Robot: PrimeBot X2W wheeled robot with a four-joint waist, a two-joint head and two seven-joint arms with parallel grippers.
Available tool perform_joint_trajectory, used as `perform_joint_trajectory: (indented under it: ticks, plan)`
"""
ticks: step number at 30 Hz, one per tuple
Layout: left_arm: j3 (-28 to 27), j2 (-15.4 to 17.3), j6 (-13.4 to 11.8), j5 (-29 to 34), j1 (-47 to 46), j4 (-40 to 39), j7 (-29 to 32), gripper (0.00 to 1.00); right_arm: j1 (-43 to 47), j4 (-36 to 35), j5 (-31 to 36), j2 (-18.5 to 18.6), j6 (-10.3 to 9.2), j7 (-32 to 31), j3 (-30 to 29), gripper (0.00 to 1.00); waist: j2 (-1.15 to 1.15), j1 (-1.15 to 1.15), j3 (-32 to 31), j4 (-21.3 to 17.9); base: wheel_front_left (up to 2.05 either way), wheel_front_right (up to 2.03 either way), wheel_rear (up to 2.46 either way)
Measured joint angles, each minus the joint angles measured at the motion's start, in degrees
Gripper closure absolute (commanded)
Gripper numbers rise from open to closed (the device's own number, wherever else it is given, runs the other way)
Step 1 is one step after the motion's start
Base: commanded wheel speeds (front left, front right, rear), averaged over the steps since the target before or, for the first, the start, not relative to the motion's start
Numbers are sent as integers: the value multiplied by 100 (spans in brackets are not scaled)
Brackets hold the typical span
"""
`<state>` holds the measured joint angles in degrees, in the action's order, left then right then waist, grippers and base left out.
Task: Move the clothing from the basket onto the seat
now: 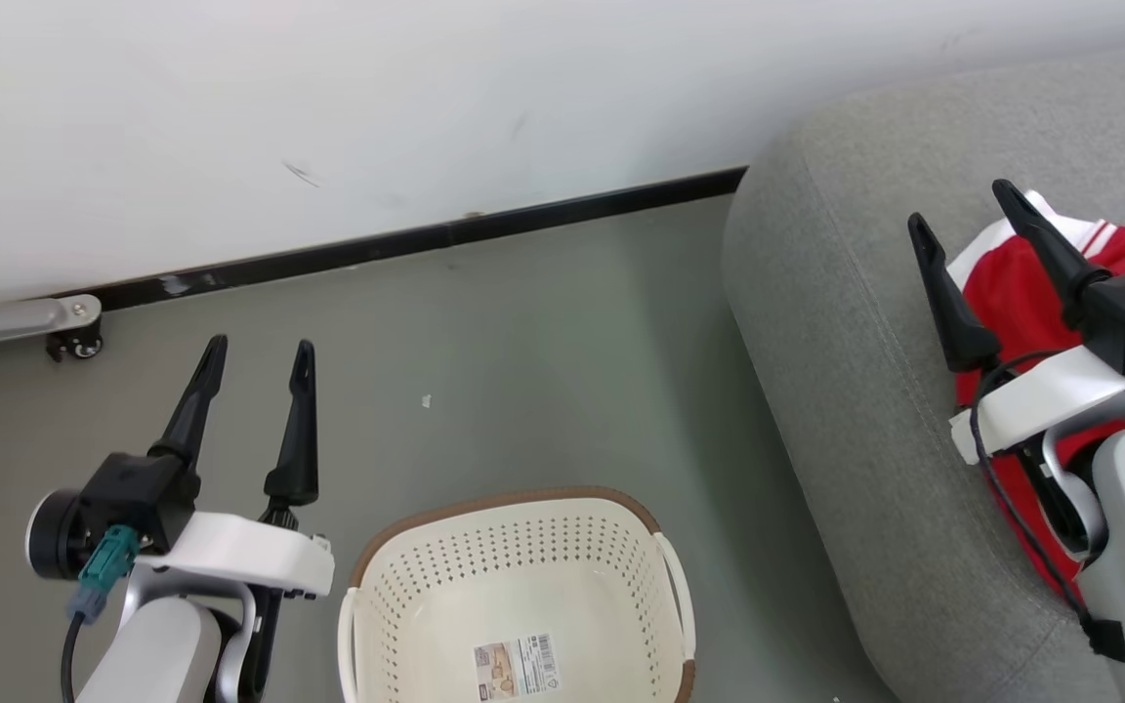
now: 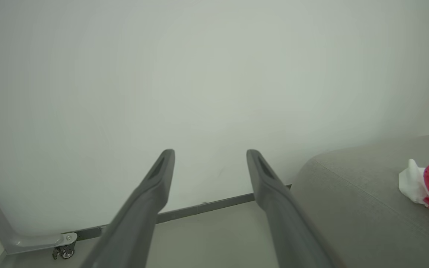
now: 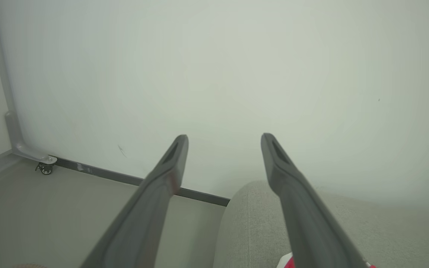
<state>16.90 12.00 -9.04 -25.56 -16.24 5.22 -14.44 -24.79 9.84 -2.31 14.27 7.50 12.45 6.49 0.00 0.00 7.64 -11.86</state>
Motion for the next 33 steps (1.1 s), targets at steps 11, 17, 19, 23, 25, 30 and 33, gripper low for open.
perform_joint_trajectory:
  ticks: [11, 17, 19, 23, 25, 30, 33]
  plan:
    - [-333, -18, -193, 149, 522, 52, 0, 0, 656, 104, 213, -519, 0, 68, -352, 0, 0, 0, -348, 337, 0, 0, 0]
    - [-353, 15, -300, 345, 760, 152, 0, 0, 1078, 113, 303, -750, 0, 88, -460, 0, 0, 0, -532, 481, 0, 0, 0]
    - [-361, -40, -302, 344, 848, 179, 0, 0, 1209, 109, 346, -847, 0, 118, -483, 0, 0, 0, -589, 520, 0, 0, 0]
    - [-354, -142, -350, 348, 967, 215, 0, 0, 1442, 96, 353, -960, 0, 118, -503, 0, 0, 0, -695, 585, 0, 0, 0]
    - [-353, -159, -353, 352, 1010, 236, 0, 0, 1557, 88, 353, -981, 0, 119, -500, 0, 0, 0, -744, 612, 0, 0, 0]
    - [-358, -280, -377, 353, 1129, 244, 0, 0, 1804, 41, 352, -1056, 0, 123, -519, 0, 0, 0, -853, 667, 0, 0, 0]
    - [-378, -315, -416, 353, 1213, 263, 0, 0, 1940, 14, 352, -1076, 0, 124, -516, 0, 0, 0, -910, 694, 0, 0, 0]
